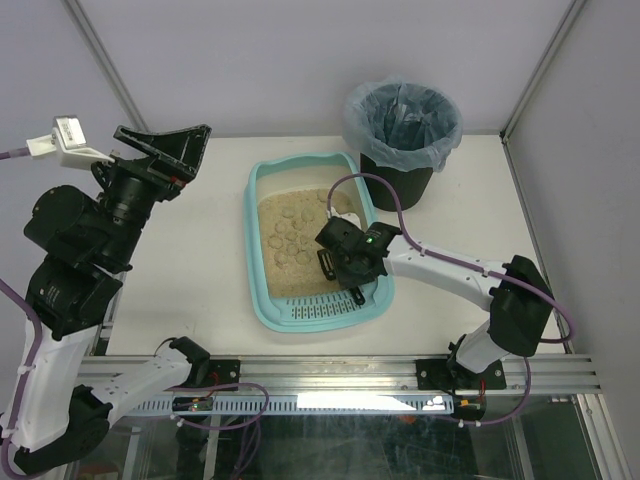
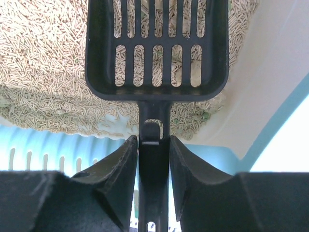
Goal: Clean the litter box
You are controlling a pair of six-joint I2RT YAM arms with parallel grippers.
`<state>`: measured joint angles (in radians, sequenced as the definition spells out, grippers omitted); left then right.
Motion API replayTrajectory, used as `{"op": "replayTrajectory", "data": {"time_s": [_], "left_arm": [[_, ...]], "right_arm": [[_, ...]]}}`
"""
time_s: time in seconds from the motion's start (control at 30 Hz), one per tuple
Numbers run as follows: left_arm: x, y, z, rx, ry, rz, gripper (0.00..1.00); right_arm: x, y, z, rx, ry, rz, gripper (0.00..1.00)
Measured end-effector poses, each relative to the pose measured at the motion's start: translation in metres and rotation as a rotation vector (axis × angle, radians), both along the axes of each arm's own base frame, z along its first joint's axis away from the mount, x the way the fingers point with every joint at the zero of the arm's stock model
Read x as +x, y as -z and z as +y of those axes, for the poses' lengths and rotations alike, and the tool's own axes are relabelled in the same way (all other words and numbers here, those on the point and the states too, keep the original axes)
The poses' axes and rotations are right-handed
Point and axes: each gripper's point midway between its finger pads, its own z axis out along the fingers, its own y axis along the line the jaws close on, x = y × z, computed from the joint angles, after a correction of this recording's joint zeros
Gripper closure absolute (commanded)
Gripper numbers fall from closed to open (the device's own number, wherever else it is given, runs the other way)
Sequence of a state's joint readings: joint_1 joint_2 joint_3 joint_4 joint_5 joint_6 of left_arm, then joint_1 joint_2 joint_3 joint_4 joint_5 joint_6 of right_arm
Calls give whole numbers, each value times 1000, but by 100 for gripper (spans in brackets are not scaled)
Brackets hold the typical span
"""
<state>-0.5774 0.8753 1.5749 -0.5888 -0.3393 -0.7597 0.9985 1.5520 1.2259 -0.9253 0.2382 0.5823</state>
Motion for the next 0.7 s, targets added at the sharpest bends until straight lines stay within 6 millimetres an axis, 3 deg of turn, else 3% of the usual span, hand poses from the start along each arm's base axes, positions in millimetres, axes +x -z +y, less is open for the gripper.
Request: {"op": "replayTrajectory", "data": {"time_s": [0.17,0.47,0.57,0.7], "left_arm": [[2,-4,-1,-8,0,-12,1],[5,-9,-3,-29,3,-23,1],[4,-10,-3,-36,3,-28,1],[4,-11,-3,-40,2,-30,1]], "right_arm": [[2,6,-1,0,16,-17,56],[5,7,-2,33,41,-66,55],[7,2,-2,57,49,-91,55],[7,-3,-2,87,50,-116,63]]}}
